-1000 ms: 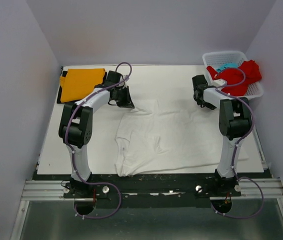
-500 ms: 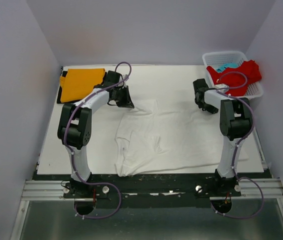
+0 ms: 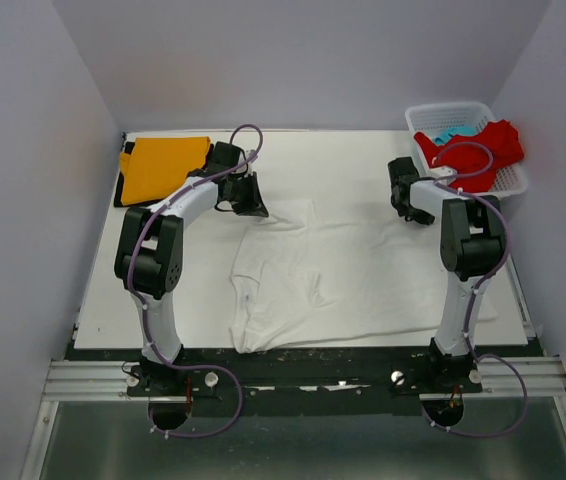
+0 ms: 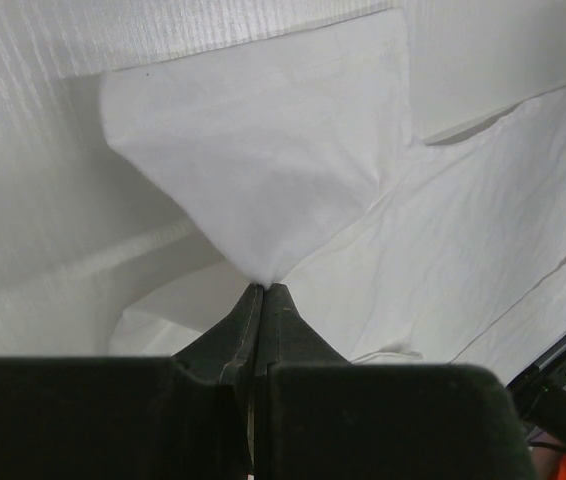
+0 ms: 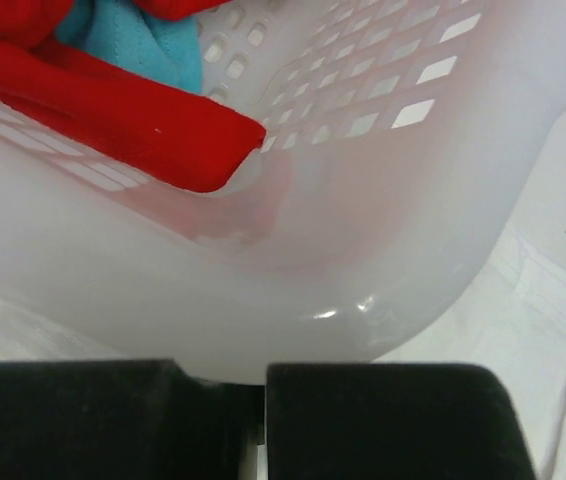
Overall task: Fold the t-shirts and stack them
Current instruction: Grab the side of the flattened tshirt furthest away from the robot with both arms, then fold the other side of the tshirt into a rectangle, then rotate the tshirt 90 degrees
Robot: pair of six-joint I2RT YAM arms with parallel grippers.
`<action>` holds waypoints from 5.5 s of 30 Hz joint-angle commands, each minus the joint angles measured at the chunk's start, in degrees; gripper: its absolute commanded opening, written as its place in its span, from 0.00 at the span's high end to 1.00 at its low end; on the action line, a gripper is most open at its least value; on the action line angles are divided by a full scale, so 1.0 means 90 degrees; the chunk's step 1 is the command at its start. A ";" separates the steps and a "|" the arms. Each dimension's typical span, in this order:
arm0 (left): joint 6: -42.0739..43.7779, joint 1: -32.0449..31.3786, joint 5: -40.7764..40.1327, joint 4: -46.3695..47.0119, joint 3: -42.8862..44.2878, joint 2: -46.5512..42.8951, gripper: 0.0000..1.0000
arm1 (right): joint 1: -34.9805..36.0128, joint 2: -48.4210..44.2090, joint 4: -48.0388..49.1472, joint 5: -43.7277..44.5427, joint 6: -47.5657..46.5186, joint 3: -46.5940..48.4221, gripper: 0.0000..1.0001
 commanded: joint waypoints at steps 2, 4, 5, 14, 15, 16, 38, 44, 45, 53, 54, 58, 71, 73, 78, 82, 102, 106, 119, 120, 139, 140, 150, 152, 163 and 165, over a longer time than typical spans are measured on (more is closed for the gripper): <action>0.0211 -0.0044 0.0199 0.0181 -0.0070 -0.0518 1.00 | -0.0134 -0.0504 0.0665 -0.0255 -0.0395 -0.0372 0.99; 0.0235 -0.0088 0.0170 0.0274 -0.0235 -0.0675 1.00 | -0.0134 -0.0792 0.0785 -0.0375 -0.0525 -0.0558 0.99; 0.0216 -0.0089 0.0230 0.0359 -0.0365 -0.0745 1.00 | -0.0134 -0.0944 0.0821 -0.0451 -0.0570 -0.0678 0.99; 0.0116 -0.0304 0.0329 0.0839 -0.1255 -0.1433 1.00 | -0.0010 -0.2043 0.0968 -0.1076 -0.0714 -0.1780 0.99; 0.0107 -0.0348 0.0285 0.0850 -0.1332 -0.1517 1.00 | -0.0007 -0.2169 0.0952 -0.1065 -0.0671 -0.1869 0.99; 0.0098 -0.0387 0.0239 0.0870 -0.1427 -0.1600 1.00 | -0.0010 -0.2282 0.0934 -0.1061 -0.0641 -0.1978 0.99; -0.0984 -0.1242 -0.1097 0.1314 -0.4346 -0.4594 1.00 | -0.0008 -0.4175 -0.0047 -0.0636 -0.0391 -0.3010 0.99; -0.1299 -0.1515 -0.1754 0.0933 -0.4883 -0.5673 1.00 | -0.0008 -0.4184 -0.0344 -0.0407 -0.0314 -0.3040 1.00; -0.1393 -0.1575 -0.1812 0.0852 -0.4964 -0.5797 1.00 | -0.0008 -0.4210 -0.0406 -0.0367 -0.0293 -0.3033 0.99; -0.1909 -0.2206 -0.2142 0.0515 -0.5712 -0.6369 1.00 | -0.0007 -0.4554 -0.0500 -0.0418 -0.0293 -0.3304 0.99; -0.1954 -0.2283 -0.2200 0.0418 -0.5788 -0.6422 1.00 | -0.0007 -0.4569 -0.0540 -0.0408 -0.0258 -0.3354 0.99; -0.2235 -0.2533 -0.2025 0.0418 -0.6180 -0.6709 1.00 | -0.0012 -0.4554 -0.1135 -0.0302 0.0572 -0.3443 0.99; -0.2588 -0.3123 -0.2430 -0.0968 -0.6041 -0.7404 0.01 | -0.0010 -0.3854 -0.3227 0.0246 0.2595 -0.2836 0.15; -0.2499 -0.3197 -0.2224 -0.0921 -0.5868 -0.7867 0.01 | -0.0007 -0.4031 -0.3122 0.0200 0.2284 -0.2742 0.13; -0.2334 -0.3264 -0.1911 -0.0337 -0.5568 -0.7698 0.01 | -0.0008 -0.5061 -0.1660 -0.1035 0.0655 -0.3117 0.04; -0.2396 -0.3301 -0.1152 0.0833 -0.5497 -0.6483 0.01 | -0.0007 -0.6209 0.0812 -0.4507 -0.1192 -0.4249 0.00; -0.2107 -0.1155 -0.1355 -0.0241 -0.2306 -0.1095 0.01 | 0.0048 -0.4631 0.2973 -0.7108 -0.1060 -0.4447 0.00; -0.1730 -0.1055 -0.1323 -0.1072 -0.0657 -0.0175 0.01 | 0.0042 -0.4330 0.2014 -0.6134 -0.1180 -0.3677 0.00; -0.1639 -0.0756 -0.0189 -0.2257 0.2359 0.1787 0.01 | 0.0020 -0.4897 0.0449 -0.5930 -0.1184 -0.4319 0.00; -0.1629 -0.0722 -0.0150 -0.2376 0.2618 0.1895 0.01 | 0.0022 -0.4937 0.0491 -0.6093 -0.1201 -0.4497 0.00; -0.1313 -0.0121 0.0253 -0.3493 0.4966 0.3192 0.01 | 0.2526 -0.5629 0.0853 -0.7286 0.0220 -0.5480 0.00; -0.1272 -0.0109 0.0247 -0.3478 0.4951 0.3169 0.01 | 0.2542 -0.5755 0.0720 -0.7108 0.0174 -0.5338 0.00; -0.0819 -0.0050 -0.0426 -0.3452 0.4375 0.0945 0.01 | 0.2546 -0.6281 0.2315 -0.6156 -0.2733 -0.4112 0.00; -0.0957 -0.0049 -0.1254 -0.3256 0.3370 -0.0333 0.02 | 0.2541 -0.5917 0.2913 -0.7093 -0.3440 -0.3831 0.00; -0.3257 -0.0074 -0.3520 -0.0878 -0.4800 -0.7480 0.02 | 0.4082 -0.1605 0.2272 -0.6737 -0.7100 -0.0583 0.00; -0.3399 -0.0122 -0.3391 -0.1008 -0.5470 -0.8191 0.01 | 0.4197 -0.0985 0.2171 -0.6379 -0.7115 -0.0083 0.00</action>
